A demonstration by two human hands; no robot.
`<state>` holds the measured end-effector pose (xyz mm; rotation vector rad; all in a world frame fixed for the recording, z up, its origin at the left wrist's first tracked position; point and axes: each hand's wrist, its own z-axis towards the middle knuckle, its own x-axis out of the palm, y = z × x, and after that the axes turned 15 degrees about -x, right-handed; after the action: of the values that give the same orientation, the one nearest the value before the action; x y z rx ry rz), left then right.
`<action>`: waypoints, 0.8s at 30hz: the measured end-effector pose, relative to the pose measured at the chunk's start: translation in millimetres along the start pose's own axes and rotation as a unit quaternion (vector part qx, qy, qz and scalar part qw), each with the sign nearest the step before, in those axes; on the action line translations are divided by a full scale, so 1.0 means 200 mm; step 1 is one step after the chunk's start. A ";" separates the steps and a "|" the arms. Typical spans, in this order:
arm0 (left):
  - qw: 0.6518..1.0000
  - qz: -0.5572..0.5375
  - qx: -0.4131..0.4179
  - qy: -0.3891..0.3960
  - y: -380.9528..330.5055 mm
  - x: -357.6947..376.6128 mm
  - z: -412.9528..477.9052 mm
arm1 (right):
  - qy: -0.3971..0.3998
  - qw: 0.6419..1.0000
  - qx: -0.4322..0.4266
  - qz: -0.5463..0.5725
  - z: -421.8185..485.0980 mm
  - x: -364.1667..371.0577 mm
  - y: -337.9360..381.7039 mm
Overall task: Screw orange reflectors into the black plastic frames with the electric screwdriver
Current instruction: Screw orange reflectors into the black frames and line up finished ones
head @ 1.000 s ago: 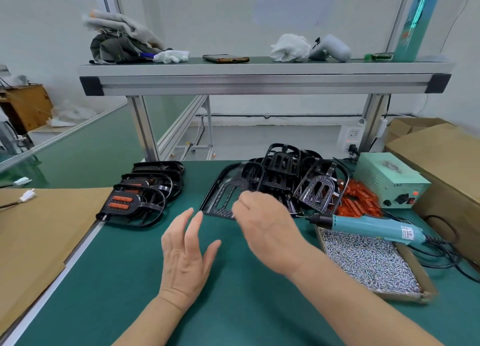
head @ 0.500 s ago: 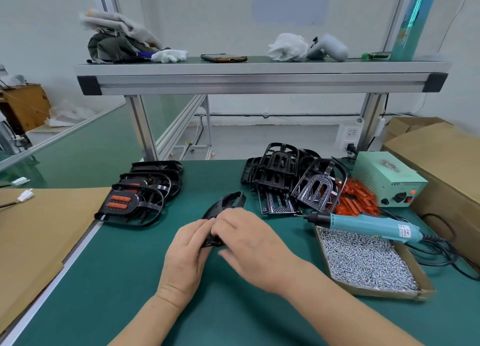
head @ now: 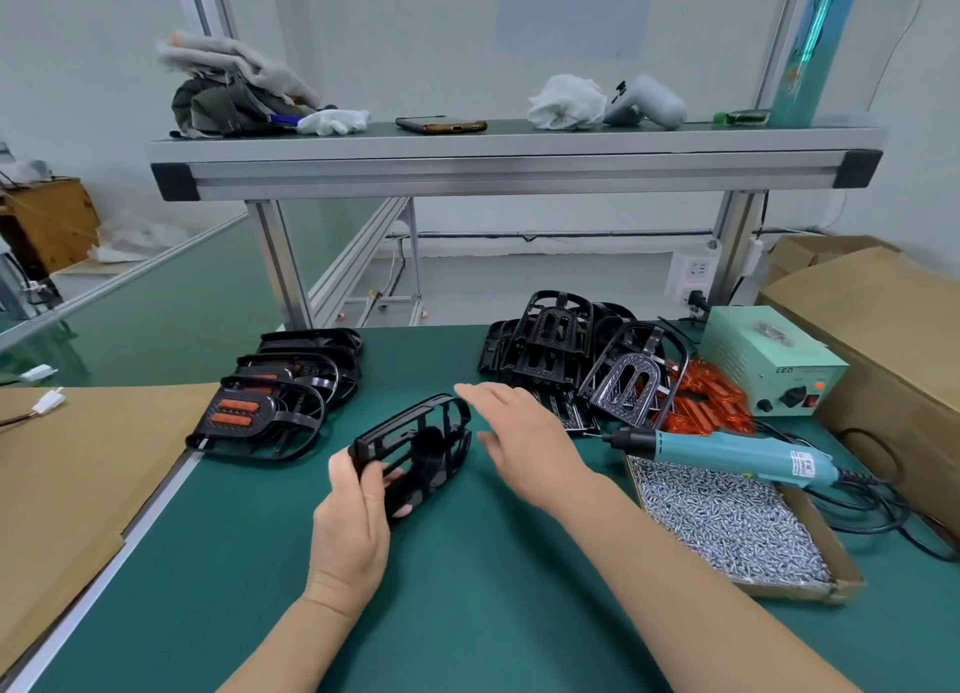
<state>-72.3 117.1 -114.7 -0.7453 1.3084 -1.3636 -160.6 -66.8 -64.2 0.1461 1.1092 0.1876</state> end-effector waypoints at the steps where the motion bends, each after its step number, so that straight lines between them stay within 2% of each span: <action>1: 1.000 -0.021 -0.014 0.002 0.00 0.00 0.00 | 0.004 1.000 -0.005 0.004 0.02 0.01 0.01; 6: 0.997 -0.053 -0.036 -0.033 0.00 0.00 0.03 | 0.002 1.000 -0.024 0.010 0.07 0.05 0.03; 10: 0.987 -0.094 -0.132 0.014 0.03 -0.02 0.08 | 0.017 1.000 0.011 -0.001 0.10 0.06 0.02; 12: 0.984 -0.082 -0.153 0.042 0.05 -0.02 0.08 | 0.041 0.999 0.011 -0.026 0.10 0.07 0.01; 16: 0.993 0.053 -0.097 0.028 0.10 -0.03 0.10 | 0.109 0.992 0.020 -0.066 0.06 0.03 -0.05; 19: 0.992 0.056 -0.107 0.032 0.11 -0.03 0.11 | 0.164 0.981 0.037 -0.094 0.02 -0.01 -0.07; 24: 0.985 0.120 -0.023 0.118 0.11 -0.04 0.10 | 0.223 0.962 0.056 -0.145 -0.04 -0.05 -0.02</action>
<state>-46.4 121.4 -129.0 -0.4469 1.5663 -1.2564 -172.2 -72.2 -60.2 0.0383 1.5770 -0.1131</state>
